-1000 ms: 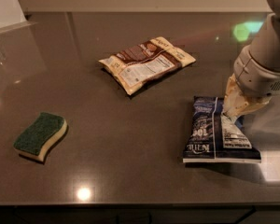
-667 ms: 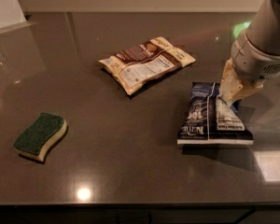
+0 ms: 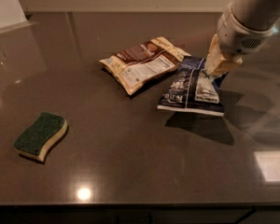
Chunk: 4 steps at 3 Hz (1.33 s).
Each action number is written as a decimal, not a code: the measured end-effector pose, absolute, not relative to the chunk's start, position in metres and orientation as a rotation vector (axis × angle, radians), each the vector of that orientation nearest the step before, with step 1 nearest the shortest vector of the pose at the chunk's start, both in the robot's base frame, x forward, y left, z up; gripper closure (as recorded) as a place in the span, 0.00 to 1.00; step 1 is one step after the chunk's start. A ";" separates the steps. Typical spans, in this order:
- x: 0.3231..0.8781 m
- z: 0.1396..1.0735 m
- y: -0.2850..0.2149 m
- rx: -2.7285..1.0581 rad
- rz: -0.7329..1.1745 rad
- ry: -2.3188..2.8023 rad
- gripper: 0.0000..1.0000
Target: Move blue chip bag near brown chip bag
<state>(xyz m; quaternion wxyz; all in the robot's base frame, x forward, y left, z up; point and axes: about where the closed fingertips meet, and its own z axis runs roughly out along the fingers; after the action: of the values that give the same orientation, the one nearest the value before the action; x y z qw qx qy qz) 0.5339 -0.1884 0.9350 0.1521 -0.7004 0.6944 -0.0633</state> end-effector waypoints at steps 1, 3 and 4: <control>0.566 0.939 -0.174 -1.916 -0.164 1.999 1.00; 0.613 0.931 -0.160 -1.810 -0.182 2.011 0.59; 0.621 0.928 -0.163 -1.811 -0.204 2.012 0.35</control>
Offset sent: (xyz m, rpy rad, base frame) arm 0.0945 0.0353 -0.0009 0.1436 -0.1040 -0.1242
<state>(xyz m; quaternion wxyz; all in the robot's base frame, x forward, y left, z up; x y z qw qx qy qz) 0.6207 -0.1632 0.9284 0.2118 -0.6521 0.7242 -0.0735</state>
